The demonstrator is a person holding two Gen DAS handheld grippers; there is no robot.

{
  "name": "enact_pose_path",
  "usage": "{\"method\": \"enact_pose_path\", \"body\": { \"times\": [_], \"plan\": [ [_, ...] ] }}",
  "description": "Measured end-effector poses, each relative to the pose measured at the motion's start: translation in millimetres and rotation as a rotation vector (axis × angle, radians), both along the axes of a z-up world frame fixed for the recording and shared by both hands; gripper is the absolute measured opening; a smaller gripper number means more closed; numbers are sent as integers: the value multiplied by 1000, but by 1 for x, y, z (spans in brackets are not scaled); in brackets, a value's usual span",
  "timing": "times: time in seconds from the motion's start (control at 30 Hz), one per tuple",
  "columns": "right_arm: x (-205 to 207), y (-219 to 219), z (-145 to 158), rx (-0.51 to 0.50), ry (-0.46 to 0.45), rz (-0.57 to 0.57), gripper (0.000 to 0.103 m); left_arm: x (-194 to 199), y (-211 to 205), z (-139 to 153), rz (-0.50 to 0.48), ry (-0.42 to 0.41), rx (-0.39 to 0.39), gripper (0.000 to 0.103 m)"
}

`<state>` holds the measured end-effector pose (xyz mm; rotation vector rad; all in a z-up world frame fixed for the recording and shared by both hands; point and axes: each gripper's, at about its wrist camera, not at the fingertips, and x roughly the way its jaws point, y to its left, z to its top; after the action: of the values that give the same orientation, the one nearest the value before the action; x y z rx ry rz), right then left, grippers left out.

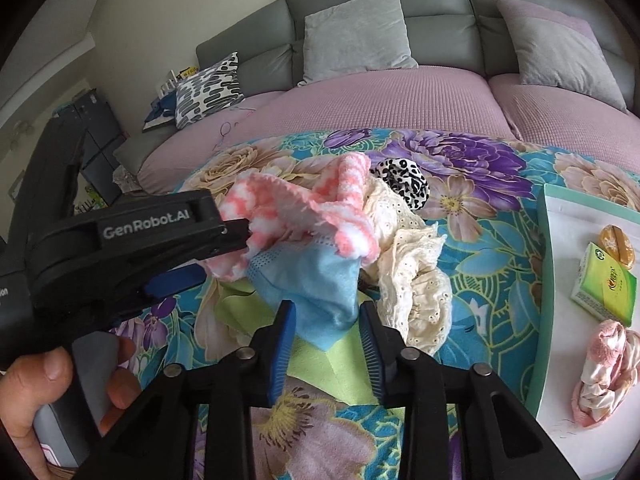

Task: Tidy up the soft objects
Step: 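Grasp the pink-white knitted cloth with the left gripper while the right grasps the blue face mask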

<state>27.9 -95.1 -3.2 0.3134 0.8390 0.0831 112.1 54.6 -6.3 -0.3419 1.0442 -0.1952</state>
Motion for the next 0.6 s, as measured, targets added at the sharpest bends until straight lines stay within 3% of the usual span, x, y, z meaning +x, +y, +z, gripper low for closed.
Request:
{"method": "enact_pose_path", "body": {
  "times": [0.13,0.2,0.3,0.6],
  "plan": [
    [-2,-1,0,2,-9,-11,25,2,-2,-1,-6,-6,0,42],
    [-2,-3,0,9,-12,-12,22,3,-4,-2,-10,-9,6,27],
    [-2,-3,2,10,-18,-10,18,3,-6,-2,-26,-11,2,12],
    [-5,-5,4,29,-30,-2,14,1,-14,4,-70,-44,-22,6]
  ]
}}
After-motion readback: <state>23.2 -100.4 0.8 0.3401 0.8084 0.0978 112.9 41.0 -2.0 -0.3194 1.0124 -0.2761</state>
